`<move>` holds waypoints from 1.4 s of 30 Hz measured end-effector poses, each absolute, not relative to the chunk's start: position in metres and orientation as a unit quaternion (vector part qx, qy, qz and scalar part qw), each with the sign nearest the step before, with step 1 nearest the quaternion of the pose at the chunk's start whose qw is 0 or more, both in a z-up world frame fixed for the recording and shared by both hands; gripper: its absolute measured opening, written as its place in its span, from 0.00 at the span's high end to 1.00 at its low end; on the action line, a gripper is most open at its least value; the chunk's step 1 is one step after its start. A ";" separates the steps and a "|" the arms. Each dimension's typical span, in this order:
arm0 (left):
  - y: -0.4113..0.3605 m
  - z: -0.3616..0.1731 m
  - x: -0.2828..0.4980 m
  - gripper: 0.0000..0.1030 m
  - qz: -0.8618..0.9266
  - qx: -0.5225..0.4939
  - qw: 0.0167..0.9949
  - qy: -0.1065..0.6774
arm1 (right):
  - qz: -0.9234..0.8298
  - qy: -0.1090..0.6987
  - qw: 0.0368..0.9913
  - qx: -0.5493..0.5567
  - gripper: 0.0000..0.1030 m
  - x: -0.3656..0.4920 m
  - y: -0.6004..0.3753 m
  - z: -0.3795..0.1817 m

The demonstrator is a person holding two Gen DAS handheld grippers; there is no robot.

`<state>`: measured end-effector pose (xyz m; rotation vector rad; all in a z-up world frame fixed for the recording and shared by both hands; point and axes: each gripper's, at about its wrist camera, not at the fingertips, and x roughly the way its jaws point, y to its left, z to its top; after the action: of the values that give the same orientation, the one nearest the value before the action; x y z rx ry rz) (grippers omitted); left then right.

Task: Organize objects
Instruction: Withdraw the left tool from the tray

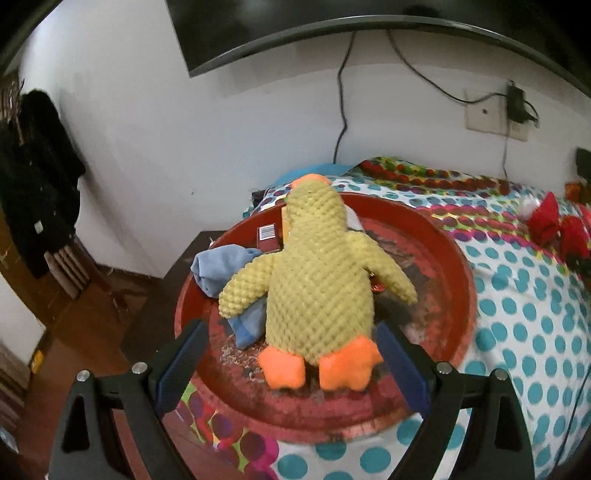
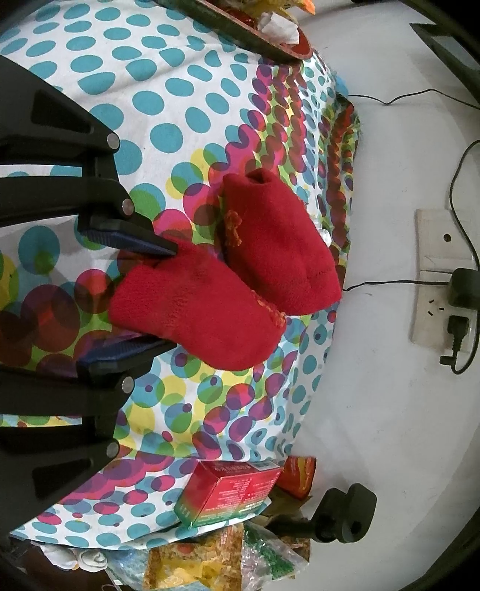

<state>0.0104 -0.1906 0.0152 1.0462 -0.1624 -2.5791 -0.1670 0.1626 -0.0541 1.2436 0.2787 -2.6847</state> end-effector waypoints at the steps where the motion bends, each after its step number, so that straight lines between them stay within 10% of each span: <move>1: -0.189 0.015 0.013 0.08 -0.911 0.370 0.171 -0.058 | -0.901 0.095 0.084 0.415 0.60 -0.167 0.161 -0.054; 26: -0.188 0.011 0.062 0.08 -0.930 0.346 0.124 -0.022 | -0.910 0.065 0.110 0.396 0.69 -0.152 0.172 -0.037; 31: -0.187 0.013 0.065 0.08 -0.931 0.337 0.136 -0.034 | -0.910 0.032 0.096 0.402 0.33 -0.168 0.177 -0.033; 42: -0.194 0.013 0.066 0.08 -0.928 0.341 0.149 -0.034 | -0.904 0.047 0.057 0.420 0.67 -0.195 0.155 -0.040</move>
<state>0.0662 -0.1943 0.0131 0.9801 -0.0970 -2.6665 -0.1953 0.1554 -0.0403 1.2747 0.1430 -2.7425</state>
